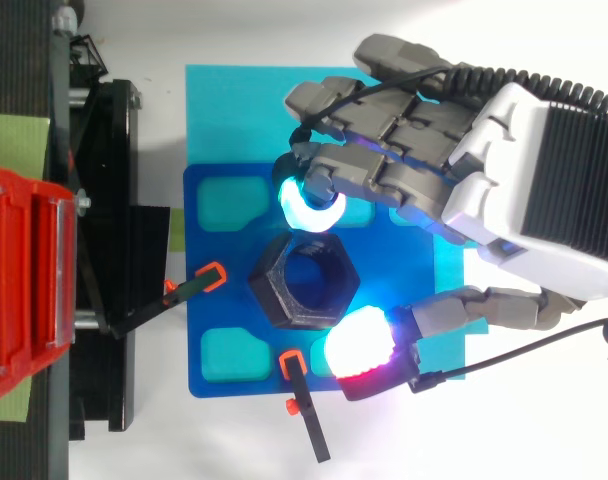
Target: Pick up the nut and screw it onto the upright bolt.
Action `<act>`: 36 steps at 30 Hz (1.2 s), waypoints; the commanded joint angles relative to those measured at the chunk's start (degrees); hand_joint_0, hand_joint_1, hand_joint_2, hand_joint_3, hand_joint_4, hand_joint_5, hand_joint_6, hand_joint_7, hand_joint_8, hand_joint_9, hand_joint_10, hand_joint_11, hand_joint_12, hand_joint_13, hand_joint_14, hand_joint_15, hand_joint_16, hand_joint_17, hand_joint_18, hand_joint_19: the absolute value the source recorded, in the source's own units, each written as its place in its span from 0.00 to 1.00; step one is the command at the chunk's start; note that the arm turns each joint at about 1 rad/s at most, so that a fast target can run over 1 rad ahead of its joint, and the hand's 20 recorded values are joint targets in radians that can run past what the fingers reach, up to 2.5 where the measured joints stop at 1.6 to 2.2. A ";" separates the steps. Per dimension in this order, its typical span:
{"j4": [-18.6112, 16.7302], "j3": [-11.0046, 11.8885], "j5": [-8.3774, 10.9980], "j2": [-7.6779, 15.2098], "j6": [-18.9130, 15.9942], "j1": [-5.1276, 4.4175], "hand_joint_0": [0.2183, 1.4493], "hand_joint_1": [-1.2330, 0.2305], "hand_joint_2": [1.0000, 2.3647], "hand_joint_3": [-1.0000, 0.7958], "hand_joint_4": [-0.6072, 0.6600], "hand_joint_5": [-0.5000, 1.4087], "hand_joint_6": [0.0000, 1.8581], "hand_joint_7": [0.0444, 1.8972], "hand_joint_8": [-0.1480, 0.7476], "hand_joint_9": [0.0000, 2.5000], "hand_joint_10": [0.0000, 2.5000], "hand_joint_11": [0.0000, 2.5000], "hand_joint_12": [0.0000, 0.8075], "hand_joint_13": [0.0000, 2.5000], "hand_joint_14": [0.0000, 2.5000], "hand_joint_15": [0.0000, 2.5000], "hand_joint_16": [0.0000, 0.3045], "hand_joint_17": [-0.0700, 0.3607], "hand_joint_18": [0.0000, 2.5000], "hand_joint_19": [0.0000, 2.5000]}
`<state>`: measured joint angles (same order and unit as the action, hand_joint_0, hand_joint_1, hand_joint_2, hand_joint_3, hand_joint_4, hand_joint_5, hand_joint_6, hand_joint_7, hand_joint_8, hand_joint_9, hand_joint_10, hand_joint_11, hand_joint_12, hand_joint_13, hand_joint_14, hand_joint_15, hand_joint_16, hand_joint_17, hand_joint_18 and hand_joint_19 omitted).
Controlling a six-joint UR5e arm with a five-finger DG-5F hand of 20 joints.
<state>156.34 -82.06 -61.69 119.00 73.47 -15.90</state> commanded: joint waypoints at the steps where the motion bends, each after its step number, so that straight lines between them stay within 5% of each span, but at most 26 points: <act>1: -0.07 -0.03 -0.01 0.00 -0.17 0.00 0.27 0.44 0.01 0.32 0.74 0.17 0.32 0.63 0.52 0.19 0.00 0.00 0.39 0.21 0.00 0.00 0.11 0.34 0.15 0.00; 17: 1.34 1.55 -1.50 -0.08 -0.61 0.70 0.27 0.44 0.01 0.32 0.74 0.17 0.32 0.63 0.53 0.19 0.00 0.00 0.39 0.22 0.00 0.00 0.11 0.34 0.16 0.00; 23: 3.18 3.75 -2.03 0.00 -1.05 1.14 0.27 0.44 0.01 0.32 0.74 0.17 0.32 0.63 0.53 0.19 0.00 0.00 0.39 0.22 0.00 0.00 0.11 0.34 0.16 0.00; 36: 4.41 3.84 -2.55 0.00 -1.13 1.23 0.27 0.44 0.01 0.32 0.74 0.17 0.32 0.64 0.53 0.19 0.00 0.00 0.38 0.23 0.00 0.00 0.11 0.34 0.17 0.00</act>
<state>160.62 -78.28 -64.01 118.98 72.39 -14.68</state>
